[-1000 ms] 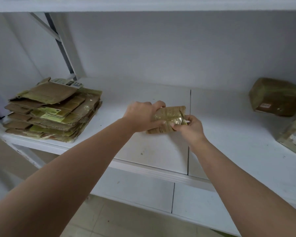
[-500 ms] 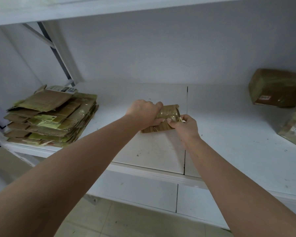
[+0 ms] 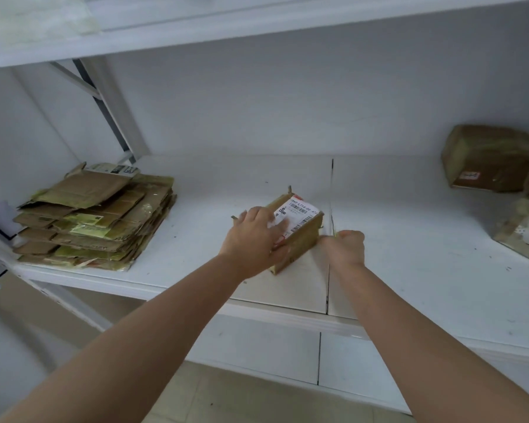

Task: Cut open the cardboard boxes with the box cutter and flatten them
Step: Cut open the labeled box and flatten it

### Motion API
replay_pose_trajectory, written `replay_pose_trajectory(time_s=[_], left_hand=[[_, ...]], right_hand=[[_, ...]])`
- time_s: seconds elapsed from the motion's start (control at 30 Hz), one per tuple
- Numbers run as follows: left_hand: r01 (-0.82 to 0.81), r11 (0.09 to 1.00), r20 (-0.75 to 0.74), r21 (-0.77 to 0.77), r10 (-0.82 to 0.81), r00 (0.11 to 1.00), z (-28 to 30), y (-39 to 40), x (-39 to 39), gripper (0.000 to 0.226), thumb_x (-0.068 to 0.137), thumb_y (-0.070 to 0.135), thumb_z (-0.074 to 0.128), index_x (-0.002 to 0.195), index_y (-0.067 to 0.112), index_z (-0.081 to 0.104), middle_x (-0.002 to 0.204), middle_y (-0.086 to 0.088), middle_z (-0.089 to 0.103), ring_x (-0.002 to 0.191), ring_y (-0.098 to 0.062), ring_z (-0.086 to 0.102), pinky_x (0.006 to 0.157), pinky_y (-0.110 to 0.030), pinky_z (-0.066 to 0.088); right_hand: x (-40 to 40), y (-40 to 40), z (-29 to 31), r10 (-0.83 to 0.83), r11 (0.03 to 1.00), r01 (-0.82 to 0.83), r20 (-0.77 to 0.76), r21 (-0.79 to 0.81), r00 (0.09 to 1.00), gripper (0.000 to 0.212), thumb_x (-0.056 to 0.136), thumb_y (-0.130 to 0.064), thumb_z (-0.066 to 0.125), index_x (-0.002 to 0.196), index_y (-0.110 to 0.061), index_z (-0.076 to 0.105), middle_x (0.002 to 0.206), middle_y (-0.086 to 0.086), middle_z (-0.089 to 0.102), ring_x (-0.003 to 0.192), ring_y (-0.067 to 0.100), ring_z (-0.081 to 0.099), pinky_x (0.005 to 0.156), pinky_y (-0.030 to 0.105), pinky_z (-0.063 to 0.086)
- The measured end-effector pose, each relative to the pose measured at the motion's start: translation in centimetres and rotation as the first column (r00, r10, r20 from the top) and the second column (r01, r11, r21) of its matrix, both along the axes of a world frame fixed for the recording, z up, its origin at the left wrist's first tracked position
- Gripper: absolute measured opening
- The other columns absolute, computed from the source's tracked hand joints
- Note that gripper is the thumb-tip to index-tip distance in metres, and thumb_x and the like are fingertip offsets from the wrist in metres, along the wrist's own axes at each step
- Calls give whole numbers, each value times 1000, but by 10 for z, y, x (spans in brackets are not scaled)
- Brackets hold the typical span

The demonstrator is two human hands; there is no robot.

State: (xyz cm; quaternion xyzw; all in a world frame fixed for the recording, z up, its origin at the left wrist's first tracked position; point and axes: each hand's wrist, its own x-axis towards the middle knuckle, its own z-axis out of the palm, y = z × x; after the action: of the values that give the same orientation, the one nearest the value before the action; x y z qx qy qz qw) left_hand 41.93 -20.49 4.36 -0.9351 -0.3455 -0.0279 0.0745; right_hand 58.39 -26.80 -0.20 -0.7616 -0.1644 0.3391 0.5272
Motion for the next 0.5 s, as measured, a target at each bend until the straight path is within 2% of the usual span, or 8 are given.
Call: replay_pose_trajectory(time_s=[0.07, 0.1, 0.13, 0.23, 0.3, 0.4, 0.5], left_hand=[[10, 985, 98, -170, 7, 995, -8, 4, 3, 54, 97, 44, 43, 147, 25, 34, 153, -6, 26, 143, -25, 17, 111, -43, 25], [20, 977, 118, -213, 6, 993, -11, 6, 4, 53, 99, 42, 40, 148, 25, 31, 156, -4, 25, 145, -24, 14, 113, -42, 22], [22, 974, 117, -225, 5, 993, -13, 7, 4, 53, 100, 42, 38, 149, 25, 29, 156, -2, 26, 146, -22, 14, 114, -41, 21], [-10, 972, 87, -235, 32, 996, -12, 7, 4, 51, 102, 42, 31, 150, 28, 26, 157, 2, 24, 146, -21, 15, 113, -38, 22], [-22, 973, 92, -228, 44, 995, -10, 6, 6, 49, 102, 40, 29, 150, 28, 27, 157, 1, 25, 146, -22, 17, 113, -37, 22], [-17, 975, 102, -221, 40, 994, -11, 5, 7, 47, 103, 37, 29, 149, 27, 29, 156, -2, 29, 145, -23, 19, 113, -37, 23], [-18, 977, 94, -211, 38, 995, -12, 4, 6, 47, 103, 37, 28, 149, 27, 29, 155, -1, 29, 145, -23, 19, 112, -37, 23]], right_hand=[[3, -8, -3, 13, 998, -13, -2, 58, 1000, 9, 83, -7, 56, 89, -7, 49, 77, 9, 50, 69, 26, 49, 57, 31, 42], [3, -12, -5, 25, 997, -25, 2, 79, 1000, 7, 87, -5, 50, 81, -8, 48, 69, 10, 48, 59, 25, 47, 51, 29, 40], [1, -16, -7, 30, 994, -30, -5, 101, 1000, 14, 90, -3, 45, 78, -10, 47, 64, 10, 49, 49, 24, 45, 46, 27, 39], [-10, -27, -8, 26, 986, -19, -45, 165, 999, 13, 93, -1, 39, 90, -12, 46, 62, 9, 54, 35, 13, 43, 34, 20, 34], [-14, -30, -11, 12, 984, -4, -45, 180, 999, 13, 92, -2, 40, 93, -13, 46, 65, 9, 57, 38, 10, 44, 35, 20, 33], [-16, -32, -14, -8, 981, 18, -51, 194, 999, 16, 85, -2, 42, 93, -14, 49, 74, 10, 60, 56, 14, 47, 48, 25, 35], [-17, -31, -16, -9, 974, 23, -63, 224, 998, 17, 85, -2, 44, 89, -17, 49, 72, 9, 60, 59, 15, 47, 53, 25, 35]])
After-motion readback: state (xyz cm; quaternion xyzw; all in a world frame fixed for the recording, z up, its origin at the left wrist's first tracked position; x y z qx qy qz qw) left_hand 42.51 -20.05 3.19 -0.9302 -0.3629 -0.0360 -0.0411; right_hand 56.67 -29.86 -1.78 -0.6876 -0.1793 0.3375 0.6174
